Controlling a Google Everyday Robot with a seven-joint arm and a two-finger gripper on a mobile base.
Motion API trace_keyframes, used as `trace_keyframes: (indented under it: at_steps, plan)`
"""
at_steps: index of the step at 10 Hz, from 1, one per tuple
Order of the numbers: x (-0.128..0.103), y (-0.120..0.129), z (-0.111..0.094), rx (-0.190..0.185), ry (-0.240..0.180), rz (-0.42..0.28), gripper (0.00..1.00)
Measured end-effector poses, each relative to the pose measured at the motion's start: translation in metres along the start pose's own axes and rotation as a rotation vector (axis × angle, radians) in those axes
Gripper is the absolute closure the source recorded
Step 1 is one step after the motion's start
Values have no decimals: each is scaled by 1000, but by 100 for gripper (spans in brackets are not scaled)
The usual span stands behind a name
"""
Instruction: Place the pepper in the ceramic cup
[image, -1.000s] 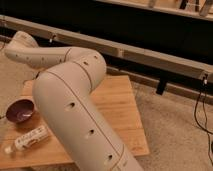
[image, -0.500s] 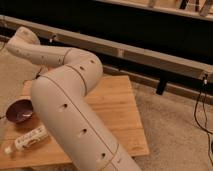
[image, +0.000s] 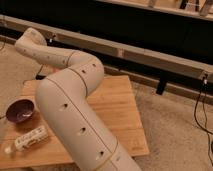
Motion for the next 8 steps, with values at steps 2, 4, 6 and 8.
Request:
trace_keyframes:
  at_steps: [2,4,6,8]
  plan:
    - [2,-1,16,-2,1,-8,92]
    - [8,0,31,-6,5,-16,72]
    - [12,1,37,-13,2,-19,55]
    - [14,2,37,-22,-6,-20,34]
